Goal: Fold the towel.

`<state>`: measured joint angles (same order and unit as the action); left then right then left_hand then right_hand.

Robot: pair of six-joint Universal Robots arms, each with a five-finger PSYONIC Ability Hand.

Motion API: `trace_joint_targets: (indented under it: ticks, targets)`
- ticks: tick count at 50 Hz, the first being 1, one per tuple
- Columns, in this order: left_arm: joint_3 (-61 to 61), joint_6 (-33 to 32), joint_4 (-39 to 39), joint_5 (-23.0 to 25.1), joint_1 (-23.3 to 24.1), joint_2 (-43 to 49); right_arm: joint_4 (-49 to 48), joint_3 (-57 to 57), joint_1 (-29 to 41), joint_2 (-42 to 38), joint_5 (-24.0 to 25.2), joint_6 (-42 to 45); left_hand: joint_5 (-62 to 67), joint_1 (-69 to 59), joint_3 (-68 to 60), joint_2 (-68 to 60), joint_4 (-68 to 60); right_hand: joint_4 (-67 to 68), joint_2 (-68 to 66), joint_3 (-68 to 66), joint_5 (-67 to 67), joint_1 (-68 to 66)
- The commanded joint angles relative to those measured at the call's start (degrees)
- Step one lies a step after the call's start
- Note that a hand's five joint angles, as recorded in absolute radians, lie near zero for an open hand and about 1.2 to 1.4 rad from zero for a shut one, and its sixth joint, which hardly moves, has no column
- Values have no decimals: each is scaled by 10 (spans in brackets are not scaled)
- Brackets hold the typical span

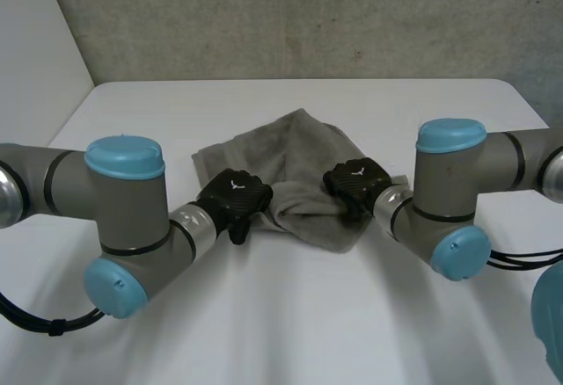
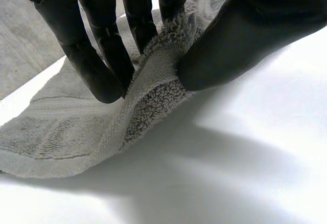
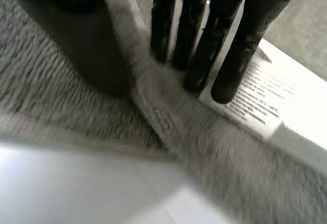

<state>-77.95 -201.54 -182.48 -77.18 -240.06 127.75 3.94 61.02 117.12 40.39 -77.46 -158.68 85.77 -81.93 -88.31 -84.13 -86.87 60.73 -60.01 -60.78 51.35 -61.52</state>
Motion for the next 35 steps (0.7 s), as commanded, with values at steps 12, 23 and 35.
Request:
trace_joint_targets:
  ticks: [12,23,35]
  targets:
    - [-9,2,0,-2,-54,-88,22,14,-81,152,-3,-38,-158,19,83,41,69,193,-200,-192,187,-185]
    - [-21,3,-1,-2,-100,-129,107,4,-168,148,-15,81,-158,19,83,41,69,193,-200,-192,187,-185]
    - [-19,22,-2,-3,-106,-118,99,13,-164,123,-67,114,-158,19,83,41,69,193,-200,-192,187,-185]
